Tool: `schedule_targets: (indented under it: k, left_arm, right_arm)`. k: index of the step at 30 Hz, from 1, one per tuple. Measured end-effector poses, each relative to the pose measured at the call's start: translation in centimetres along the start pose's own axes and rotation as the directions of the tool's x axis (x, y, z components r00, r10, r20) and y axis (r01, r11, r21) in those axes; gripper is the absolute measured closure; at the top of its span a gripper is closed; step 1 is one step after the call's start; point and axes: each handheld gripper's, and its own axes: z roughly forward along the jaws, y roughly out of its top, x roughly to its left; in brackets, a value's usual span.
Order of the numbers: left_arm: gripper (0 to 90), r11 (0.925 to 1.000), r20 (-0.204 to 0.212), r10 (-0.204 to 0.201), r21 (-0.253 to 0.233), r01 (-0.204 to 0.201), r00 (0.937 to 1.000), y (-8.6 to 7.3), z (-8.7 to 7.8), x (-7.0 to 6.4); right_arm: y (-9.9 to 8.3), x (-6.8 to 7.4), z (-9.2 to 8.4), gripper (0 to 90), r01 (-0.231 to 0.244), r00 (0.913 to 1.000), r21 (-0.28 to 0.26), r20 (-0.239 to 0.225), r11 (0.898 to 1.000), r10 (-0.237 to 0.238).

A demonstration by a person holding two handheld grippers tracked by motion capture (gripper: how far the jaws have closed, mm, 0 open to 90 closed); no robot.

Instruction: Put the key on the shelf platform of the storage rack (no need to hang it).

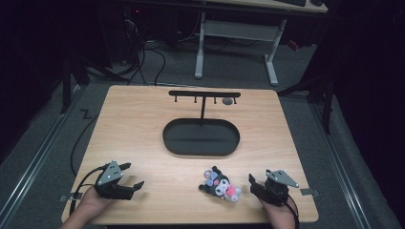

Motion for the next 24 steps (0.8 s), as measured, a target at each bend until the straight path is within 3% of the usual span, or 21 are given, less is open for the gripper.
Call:
schedule_targets:
  k: [4,9,16,17,21,24]
  left_arm:
    - [15.5,1.0,0.0,-0.001,-0.001,0.001,1.0,0.0,0.0,0.0]
    - [15.5,1.0,0.0,-0.003,-0.002,0.003,1.0,0.0,0.0,0.0]
    - [15.5,1.0,-0.001,-0.003,-0.002,0.003,1.0,0.0,0.0,0.1]
    - [15.5,1.0,0.0,-0.003,-0.001,0.003,1.0,0.0,0.0,0.0]
    - [15.5,1.0,0.0,-0.004,-0.001,0.004,1.0,0.0,0.0,0.1]
    - [15.5,1.0,0.0,-0.003,-0.002,0.003,1.0,0.0,0.0,0.1]
  right_arm:
    - [0.2,0.6,-0.2,29.7,0.032,0.9995,-0.019,-0.005,0.999,-0.032]
    - [0.5,1.3,-0.5,29.8,0.039,0.9988,-0.025,-0.028,0.999,-0.04]
    - [1.6,3.3,-1.5,32.2,0.047,0.9916,-0.049,-0.118,0.998,-0.053]
    - [1.9,4.1,-1.7,34.3,0.05,0.987,-0.05,-0.151,0.998,-0.057]
    - [2.1,5.2,-2.1,41.0,0.05,0.9779,-0.067,-0.2,0.997,-0.062]
    - [2.1,5.6,-2.3,48.2,0.055,0.9763,-0.085,-0.204,0.995,-0.072]
